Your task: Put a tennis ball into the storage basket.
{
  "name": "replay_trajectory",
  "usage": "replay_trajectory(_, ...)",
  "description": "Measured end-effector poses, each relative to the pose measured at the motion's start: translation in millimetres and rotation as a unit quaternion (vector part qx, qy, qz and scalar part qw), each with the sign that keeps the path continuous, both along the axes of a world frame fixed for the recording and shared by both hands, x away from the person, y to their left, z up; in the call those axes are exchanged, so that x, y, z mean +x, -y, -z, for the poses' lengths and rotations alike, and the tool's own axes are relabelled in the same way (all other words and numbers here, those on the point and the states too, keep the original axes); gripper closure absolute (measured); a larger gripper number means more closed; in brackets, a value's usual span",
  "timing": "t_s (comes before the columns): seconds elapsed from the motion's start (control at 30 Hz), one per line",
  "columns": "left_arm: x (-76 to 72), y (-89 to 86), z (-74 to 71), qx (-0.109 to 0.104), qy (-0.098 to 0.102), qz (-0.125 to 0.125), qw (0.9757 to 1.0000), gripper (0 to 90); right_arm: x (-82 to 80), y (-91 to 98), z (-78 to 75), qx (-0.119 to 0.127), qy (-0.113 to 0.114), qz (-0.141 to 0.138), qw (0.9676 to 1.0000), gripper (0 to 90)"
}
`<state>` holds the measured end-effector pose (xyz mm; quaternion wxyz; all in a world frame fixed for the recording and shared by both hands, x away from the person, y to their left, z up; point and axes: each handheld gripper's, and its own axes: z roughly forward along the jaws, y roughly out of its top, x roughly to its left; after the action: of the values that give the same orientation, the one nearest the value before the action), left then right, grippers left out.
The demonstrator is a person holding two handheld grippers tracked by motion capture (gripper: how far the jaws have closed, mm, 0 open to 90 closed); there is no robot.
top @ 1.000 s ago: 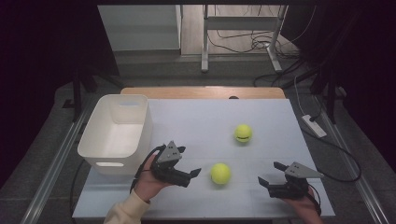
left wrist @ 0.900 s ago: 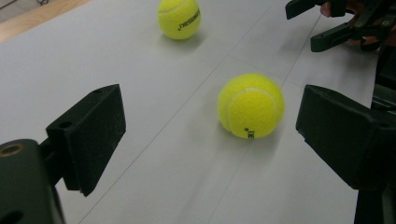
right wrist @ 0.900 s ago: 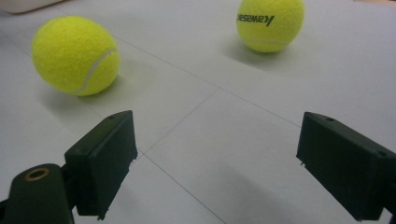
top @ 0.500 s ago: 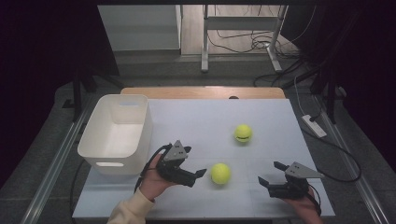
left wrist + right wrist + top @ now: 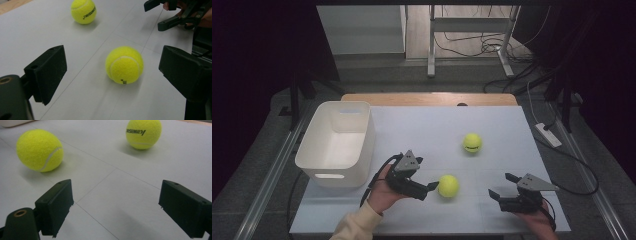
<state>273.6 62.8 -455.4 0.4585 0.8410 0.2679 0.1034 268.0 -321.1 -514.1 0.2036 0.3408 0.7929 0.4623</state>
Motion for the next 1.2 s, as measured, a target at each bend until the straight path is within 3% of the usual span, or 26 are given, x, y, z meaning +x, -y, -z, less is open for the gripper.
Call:
replay_trajectory(0.77, 3.1, 22.6, 3.7, 0.001, -0.009, 0.025, 0.9997, 8.9, 0.0, 0.2, 0.1, 0.000, 0.000, 0.001, 1.0000, 12.1)
replay_trajectory(1.2, 6.7, 38.3, 13.1, 0.012, -0.025, 0.043, 0.9987, 8.5, 0.4, 0.3, 0.3, 0.000, -0.002, 0.002, 1.0000, 12.1)
